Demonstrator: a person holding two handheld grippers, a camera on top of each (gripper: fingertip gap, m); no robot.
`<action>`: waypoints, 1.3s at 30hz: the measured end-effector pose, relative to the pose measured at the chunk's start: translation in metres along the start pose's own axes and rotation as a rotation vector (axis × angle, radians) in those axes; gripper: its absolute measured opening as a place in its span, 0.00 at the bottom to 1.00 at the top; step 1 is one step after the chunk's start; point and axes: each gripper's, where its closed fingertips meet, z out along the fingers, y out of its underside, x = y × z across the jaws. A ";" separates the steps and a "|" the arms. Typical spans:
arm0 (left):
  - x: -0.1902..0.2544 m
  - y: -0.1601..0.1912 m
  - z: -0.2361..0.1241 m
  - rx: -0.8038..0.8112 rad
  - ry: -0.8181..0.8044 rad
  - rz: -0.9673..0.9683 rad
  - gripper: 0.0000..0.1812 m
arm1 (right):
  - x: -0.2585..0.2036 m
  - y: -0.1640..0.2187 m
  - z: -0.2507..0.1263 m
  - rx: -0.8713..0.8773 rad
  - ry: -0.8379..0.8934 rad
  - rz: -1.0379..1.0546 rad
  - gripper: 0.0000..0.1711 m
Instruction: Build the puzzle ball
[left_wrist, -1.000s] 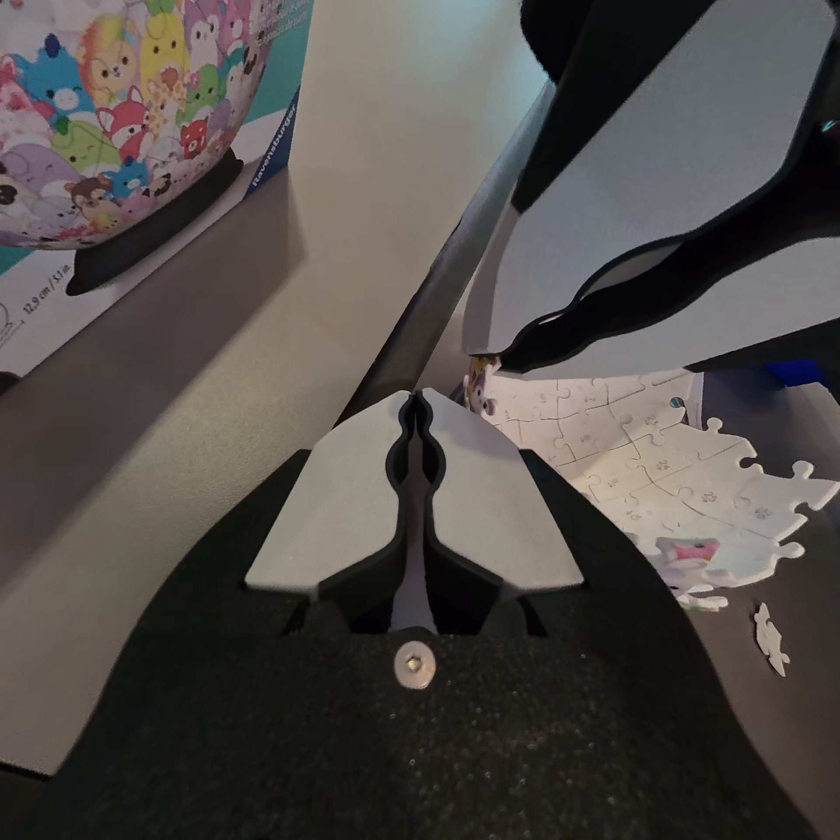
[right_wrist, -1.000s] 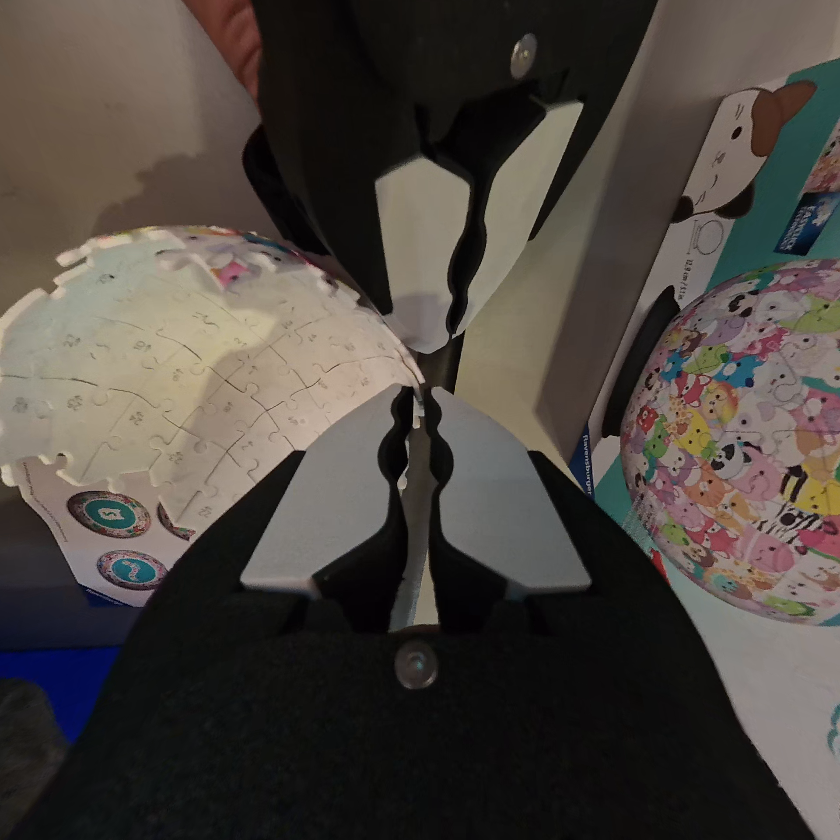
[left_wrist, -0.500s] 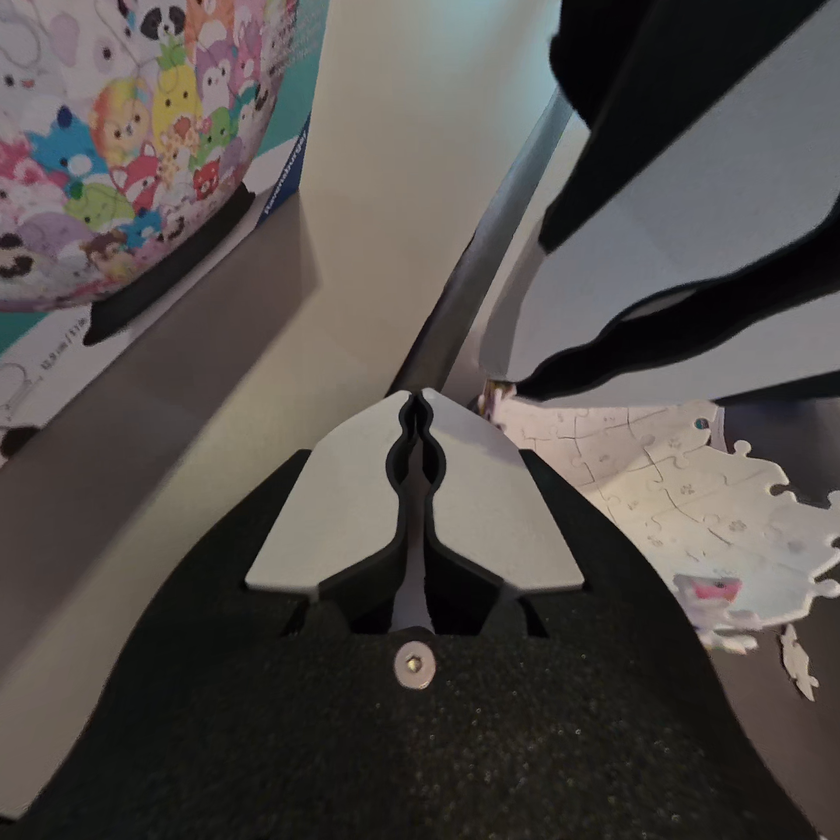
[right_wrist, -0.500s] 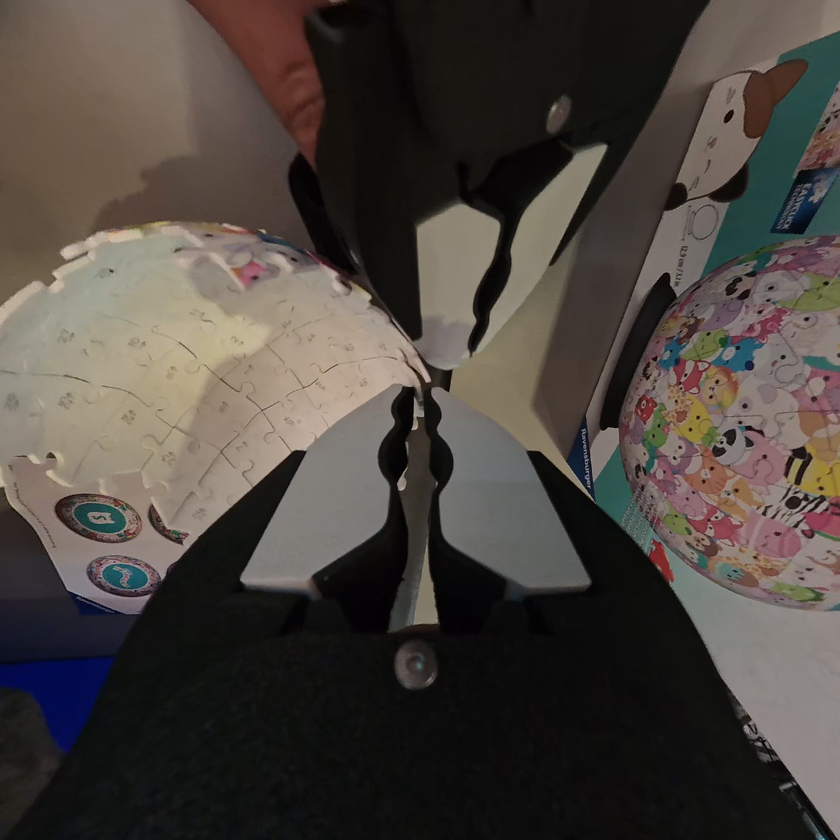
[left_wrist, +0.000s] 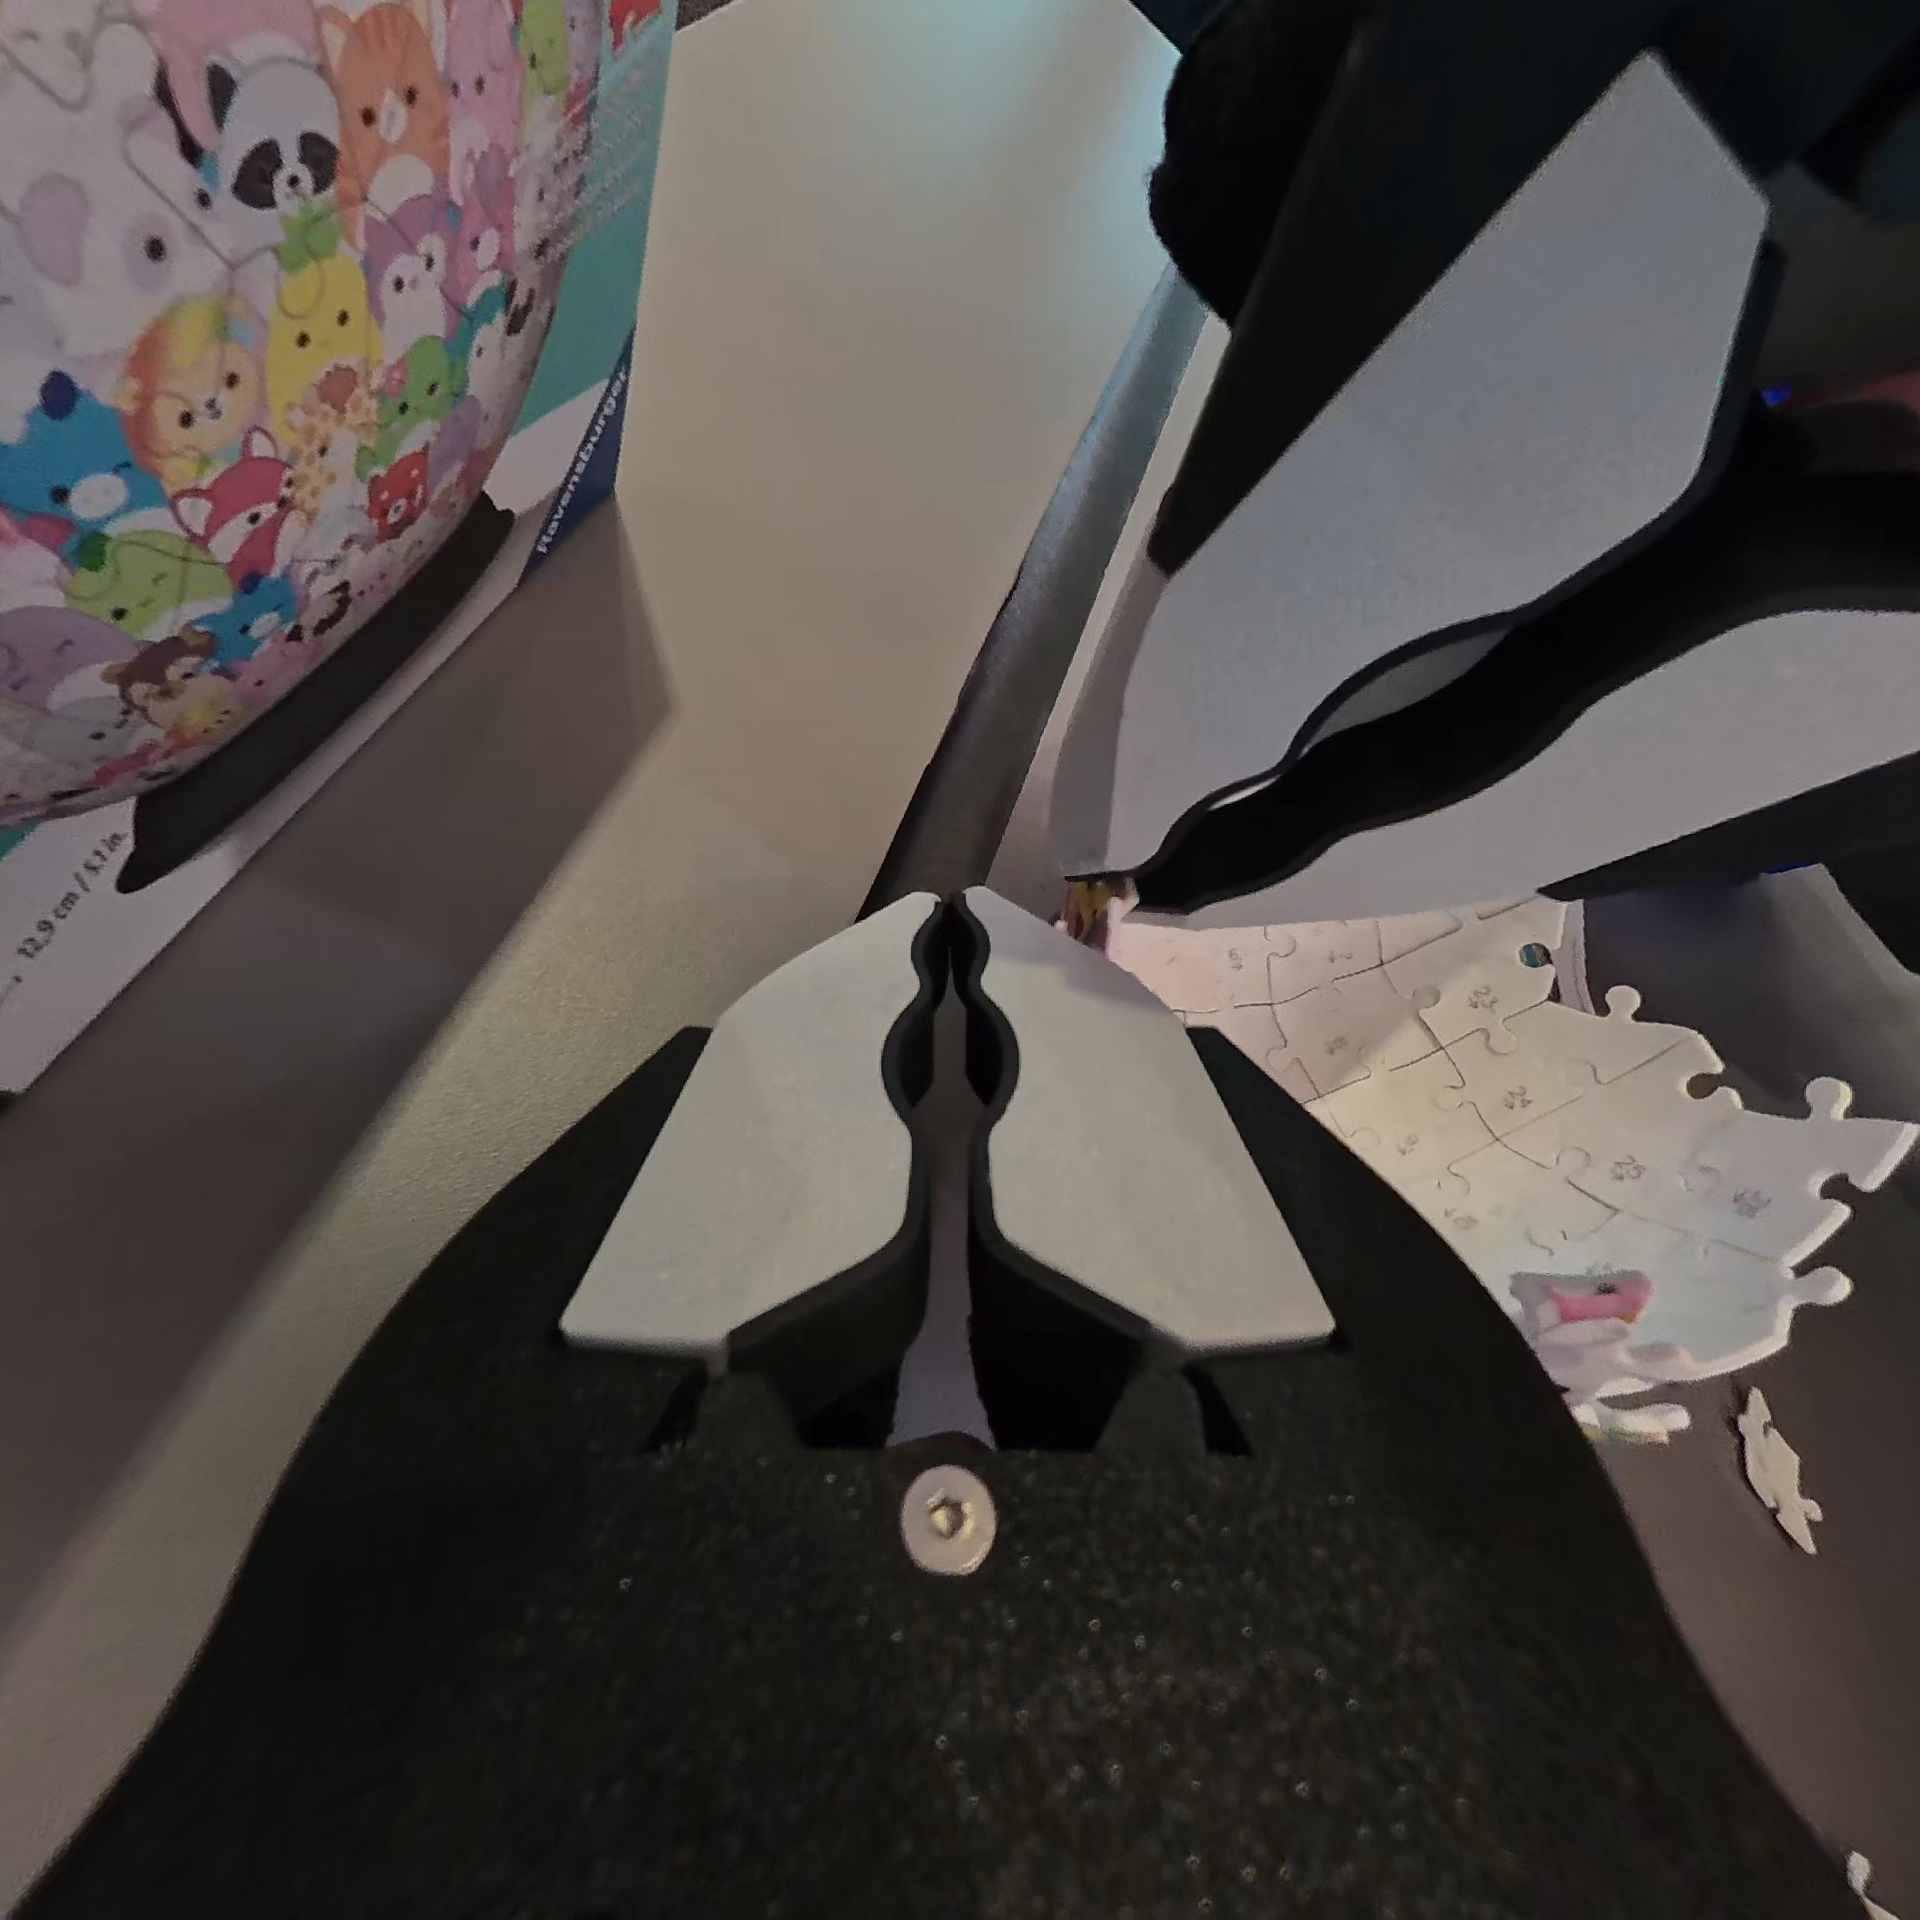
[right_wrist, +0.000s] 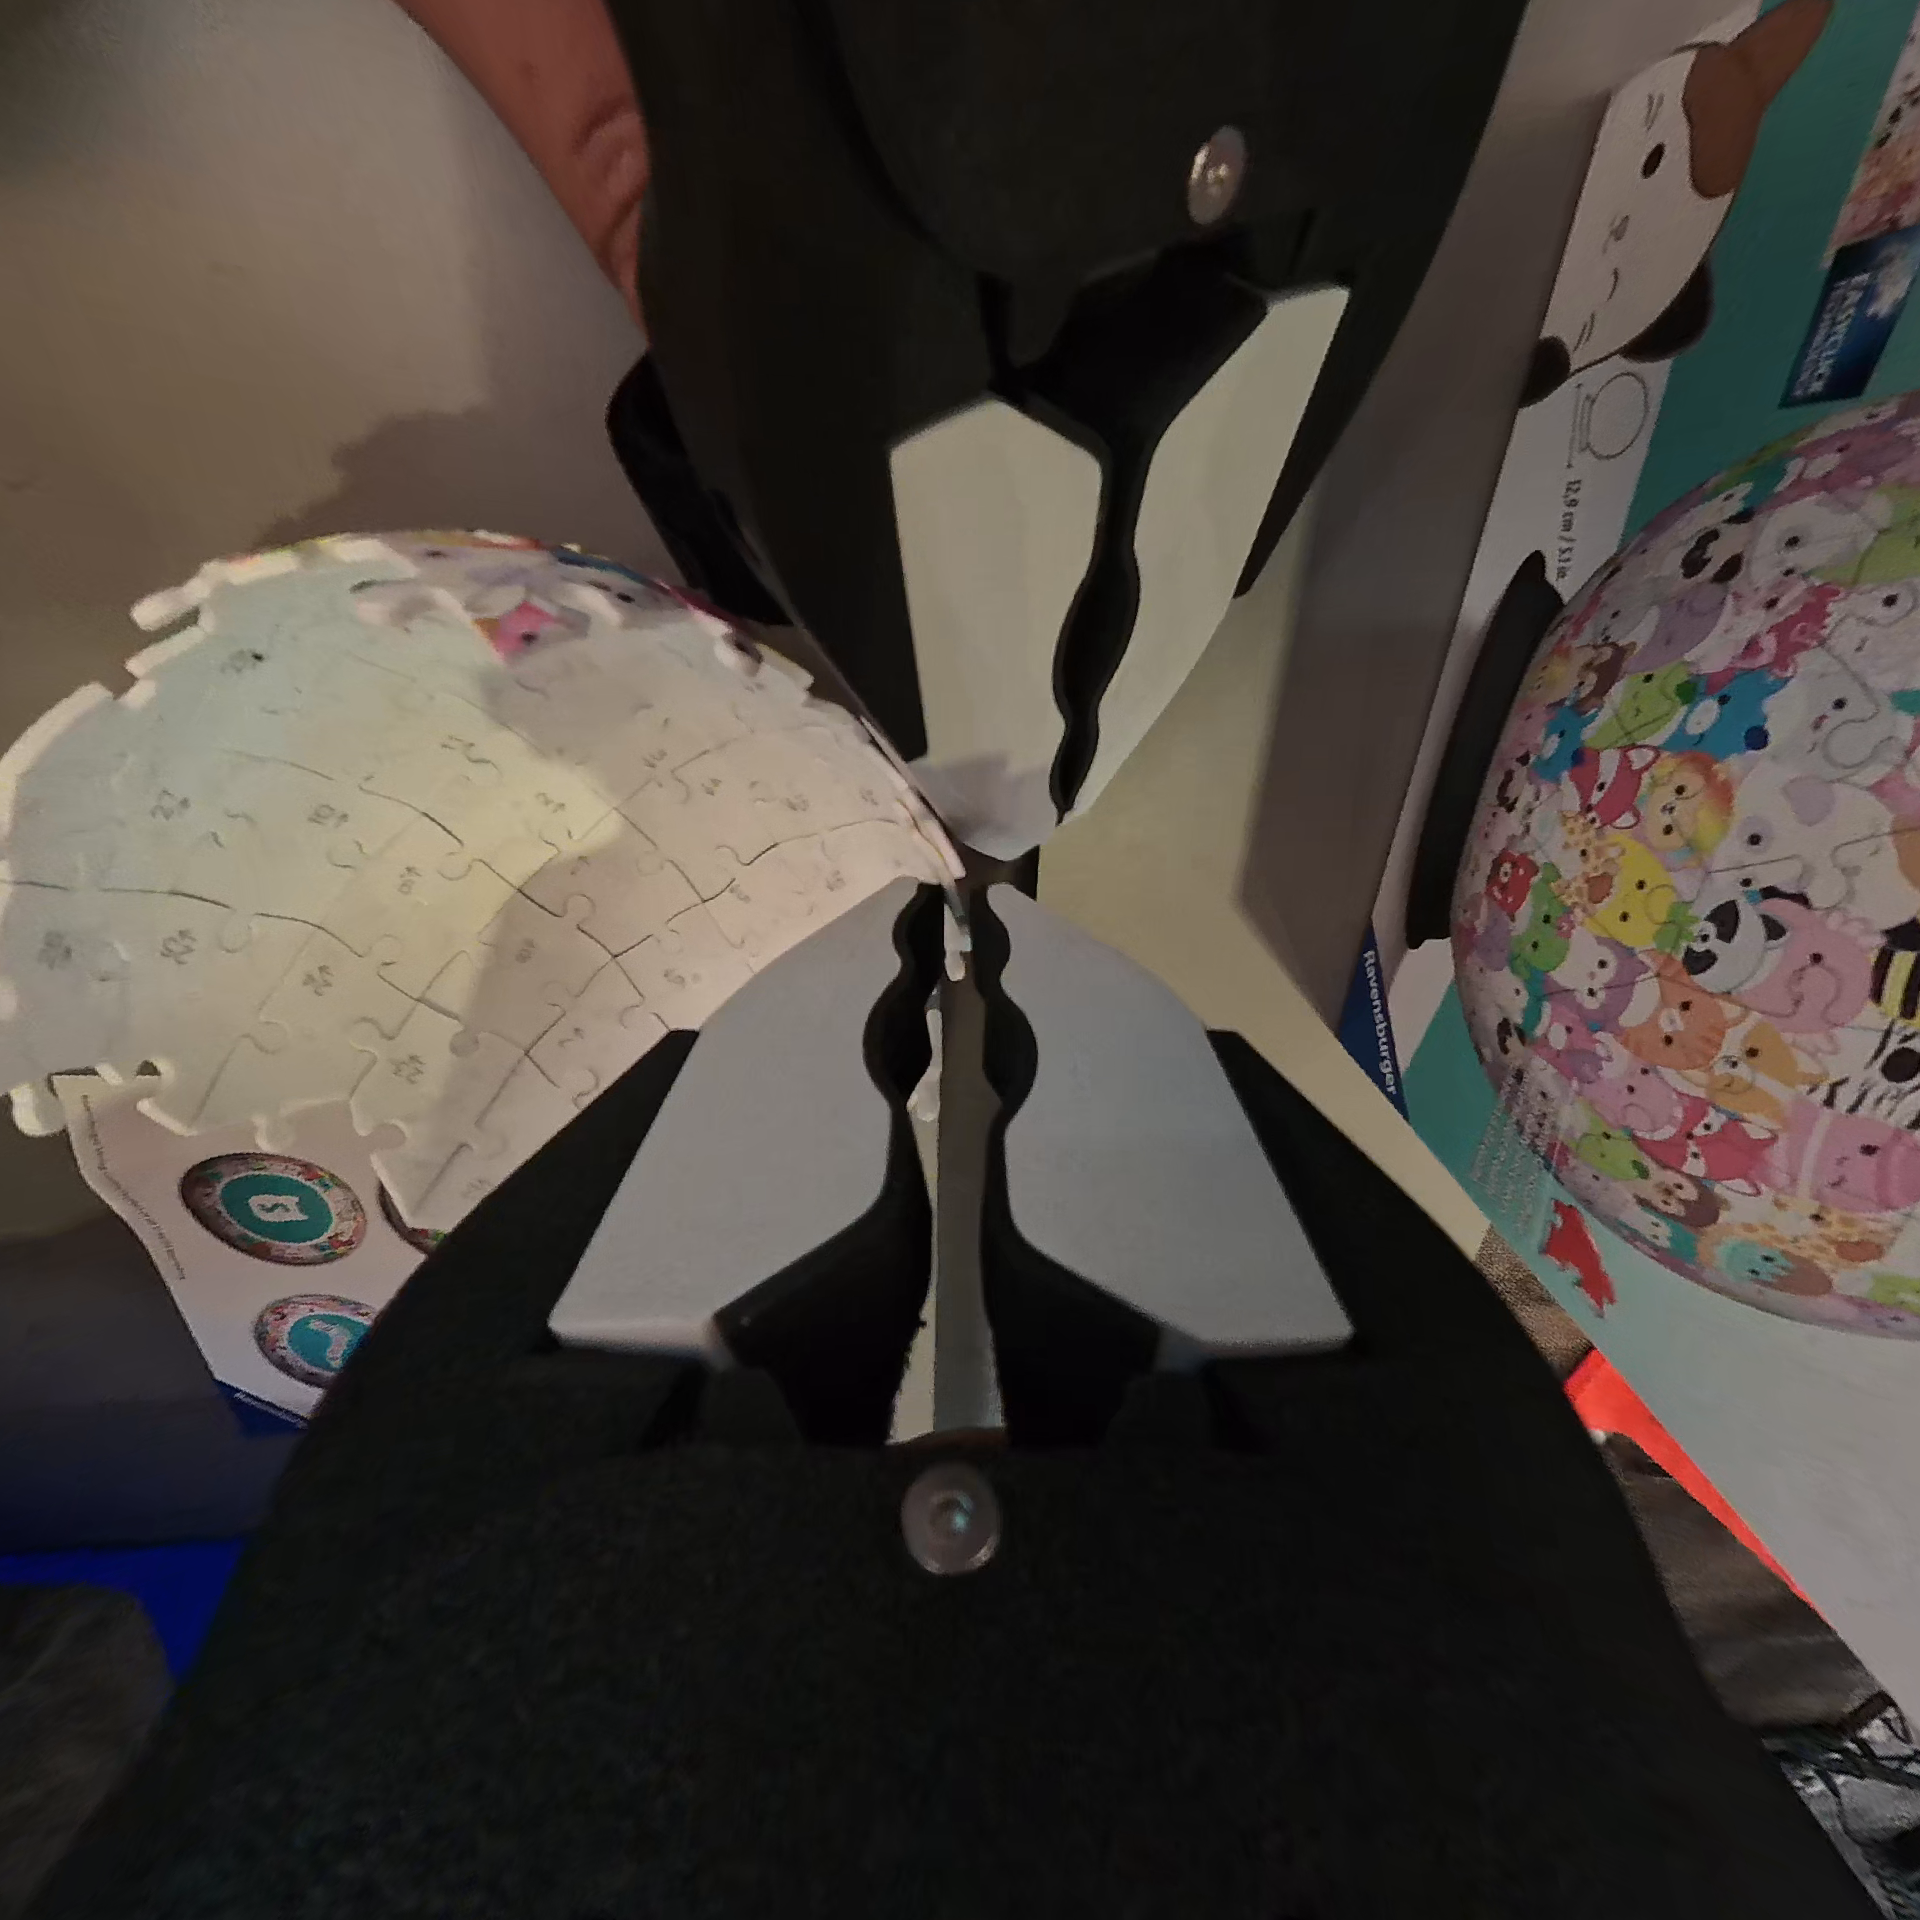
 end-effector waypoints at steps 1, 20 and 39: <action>0.000 0.000 0.000 -0.002 0.001 0.000 0.00 | 0.000 0.000 0.000 0.000 -0.002 0.004 0.03; -0.001 0.007 0.005 -0.053 -0.017 0.002 0.00 | -0.002 -0.004 0.003 0.080 0.050 -0.122 0.11; 0.003 0.006 0.004 -0.042 0.010 0.002 0.00 | 0.004 -0.008 0.002 0.206 0.223 -0.200 0.15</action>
